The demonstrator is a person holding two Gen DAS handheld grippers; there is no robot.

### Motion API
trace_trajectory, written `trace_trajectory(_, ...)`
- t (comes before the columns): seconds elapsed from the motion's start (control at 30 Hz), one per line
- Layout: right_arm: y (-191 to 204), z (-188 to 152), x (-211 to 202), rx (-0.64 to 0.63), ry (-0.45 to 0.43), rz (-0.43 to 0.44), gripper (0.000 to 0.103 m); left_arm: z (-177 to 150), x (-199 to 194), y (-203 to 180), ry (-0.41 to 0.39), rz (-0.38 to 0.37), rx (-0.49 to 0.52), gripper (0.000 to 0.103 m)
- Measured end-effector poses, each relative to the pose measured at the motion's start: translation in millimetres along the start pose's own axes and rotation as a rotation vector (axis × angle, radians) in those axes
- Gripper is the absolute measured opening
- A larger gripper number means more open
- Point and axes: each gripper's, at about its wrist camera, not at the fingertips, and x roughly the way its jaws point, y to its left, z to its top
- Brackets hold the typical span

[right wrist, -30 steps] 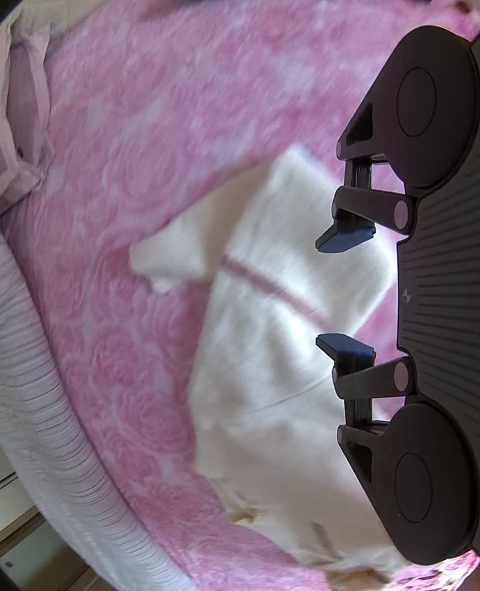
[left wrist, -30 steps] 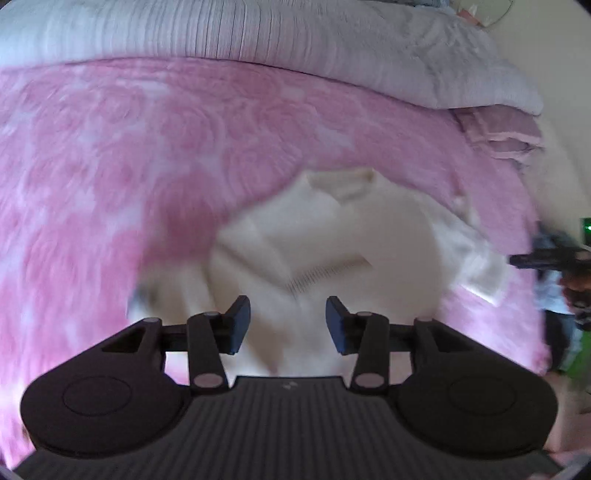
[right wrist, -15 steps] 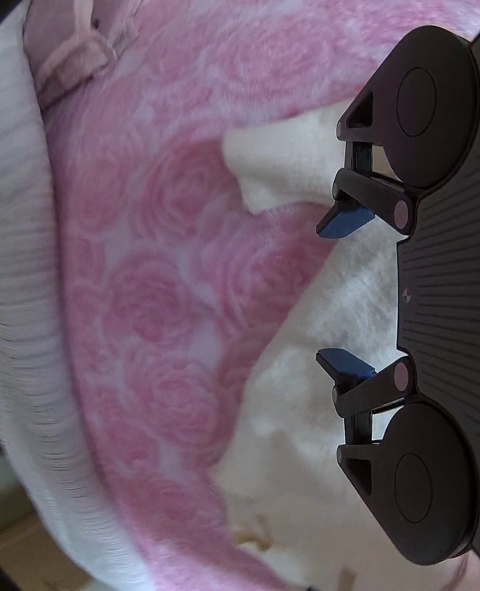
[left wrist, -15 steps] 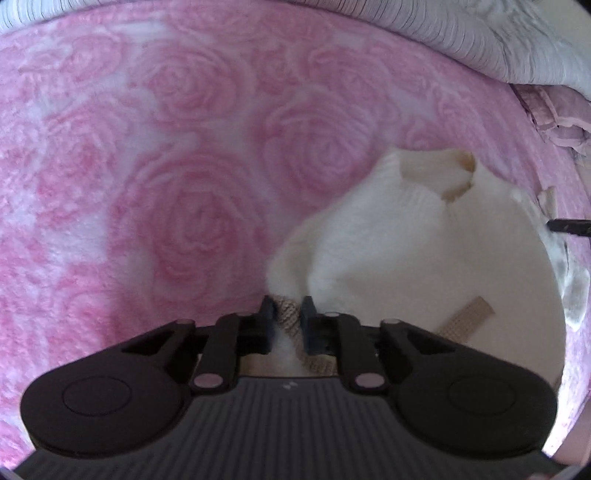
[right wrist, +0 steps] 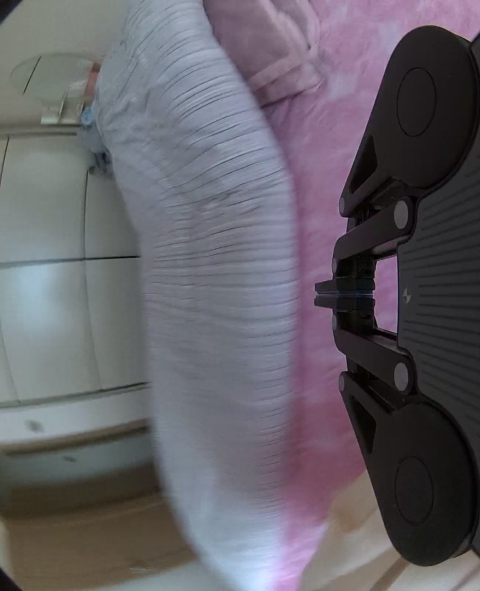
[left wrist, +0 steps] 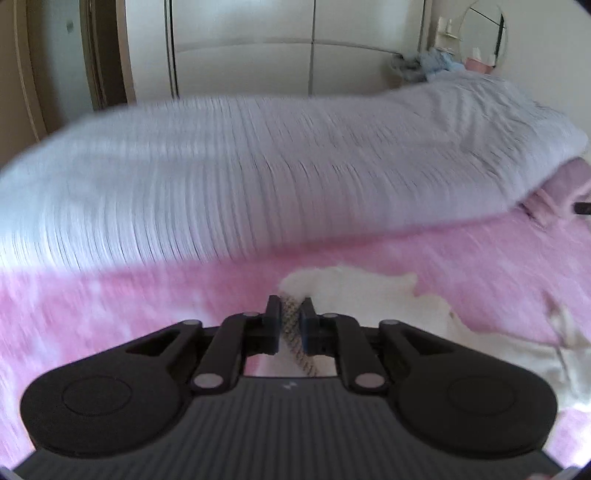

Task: Fold clothes

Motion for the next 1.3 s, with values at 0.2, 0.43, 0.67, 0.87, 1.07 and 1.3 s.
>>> trace_trajectory(0.2,-4.2,-66.0,34.5,0.007,0.266,0.055,0.087,-26.9,3.6,9.4,0.063,0.063,-0.023,0.022)
trace_trajectory(0.43,-12.3,-205.2,-15.2,0.146,0.477,-0.003,0.087,-180.3,-68.2,40.8,0.324,-0.009,-0.342,0.024)
trace_trajectory(0.67,-11.1,-328.5,-107.1,0.536,0.533,0.006,0.087,-315.9,-158.1,5.4,0.531,-0.05,-0.559,0.034)
trace_trajectory(0.87,-43.5,-329.1,-106.6,0.819,0.255,-0.016,0.087,-360.4,-161.1,2.7,0.503,0.034,-0.669,0.034)
trace_trajectory(1.07,-101.7,-323.6,-81.0,1.153,0.063,-0.057,0.066,-362.4,-140.7,-3.2,0.466,0.021,-0.714,0.034)
trace_trajectory(1.3,-90.8,-166.3,-60.3,0.797,-0.104,-0.055,0.017,-308.9,-145.4,12.3,0.358,-0.036,-0.622,0.005)
